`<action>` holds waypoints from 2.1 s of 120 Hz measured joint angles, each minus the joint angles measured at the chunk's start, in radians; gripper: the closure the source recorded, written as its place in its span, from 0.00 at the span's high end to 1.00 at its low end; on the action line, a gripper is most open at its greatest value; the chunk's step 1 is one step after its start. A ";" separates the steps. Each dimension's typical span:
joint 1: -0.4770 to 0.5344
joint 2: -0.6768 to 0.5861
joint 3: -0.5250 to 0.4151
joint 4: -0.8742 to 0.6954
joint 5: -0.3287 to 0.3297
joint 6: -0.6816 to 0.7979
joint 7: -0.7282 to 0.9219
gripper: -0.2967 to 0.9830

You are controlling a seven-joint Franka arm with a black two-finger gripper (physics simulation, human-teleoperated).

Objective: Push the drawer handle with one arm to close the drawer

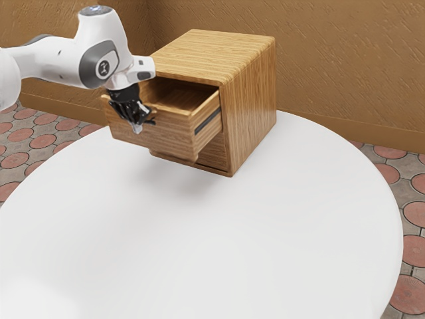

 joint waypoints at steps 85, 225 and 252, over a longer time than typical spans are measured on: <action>0.003 0.186 0.011 0.253 -0.062 0.000 0.053 0.16; 0.008 0.510 0.016 0.758 -0.084 -0.105 0.144 0.17; 0.007 0.414 0.021 0.631 -0.102 -0.102 0.158 0.16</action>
